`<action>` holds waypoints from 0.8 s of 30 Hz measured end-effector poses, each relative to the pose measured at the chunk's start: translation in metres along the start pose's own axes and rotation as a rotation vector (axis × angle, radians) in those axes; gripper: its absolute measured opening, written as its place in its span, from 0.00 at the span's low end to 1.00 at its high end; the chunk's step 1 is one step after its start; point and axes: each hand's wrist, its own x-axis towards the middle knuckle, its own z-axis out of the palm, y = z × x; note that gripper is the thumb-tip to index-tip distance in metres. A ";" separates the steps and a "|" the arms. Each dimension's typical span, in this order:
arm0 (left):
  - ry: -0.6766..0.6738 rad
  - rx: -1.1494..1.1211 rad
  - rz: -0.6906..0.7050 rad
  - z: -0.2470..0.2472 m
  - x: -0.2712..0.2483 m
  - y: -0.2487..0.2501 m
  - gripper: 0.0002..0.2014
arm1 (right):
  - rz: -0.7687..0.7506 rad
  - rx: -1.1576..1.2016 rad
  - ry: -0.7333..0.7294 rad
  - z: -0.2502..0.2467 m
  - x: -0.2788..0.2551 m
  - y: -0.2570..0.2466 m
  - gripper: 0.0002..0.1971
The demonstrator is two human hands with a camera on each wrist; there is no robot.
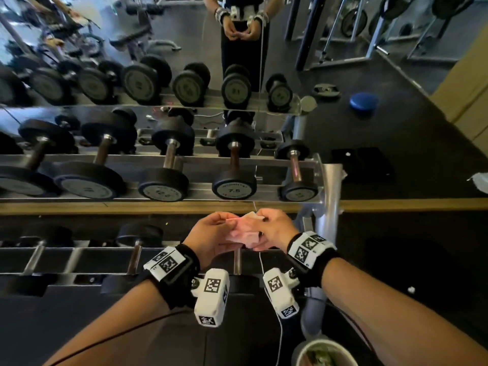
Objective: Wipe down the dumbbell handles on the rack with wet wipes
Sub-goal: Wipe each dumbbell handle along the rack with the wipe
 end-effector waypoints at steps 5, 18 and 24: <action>0.041 -0.003 0.015 0.021 -0.011 0.008 0.05 | -0.159 -0.126 0.068 -0.020 -0.024 -0.017 0.11; 0.024 0.383 0.119 0.067 0.036 0.064 0.07 | -0.456 -0.416 0.345 -0.058 0.003 -0.068 0.05; -0.107 0.146 -0.066 0.071 0.081 0.098 0.13 | -0.591 -0.578 0.430 -0.074 0.054 -0.086 0.06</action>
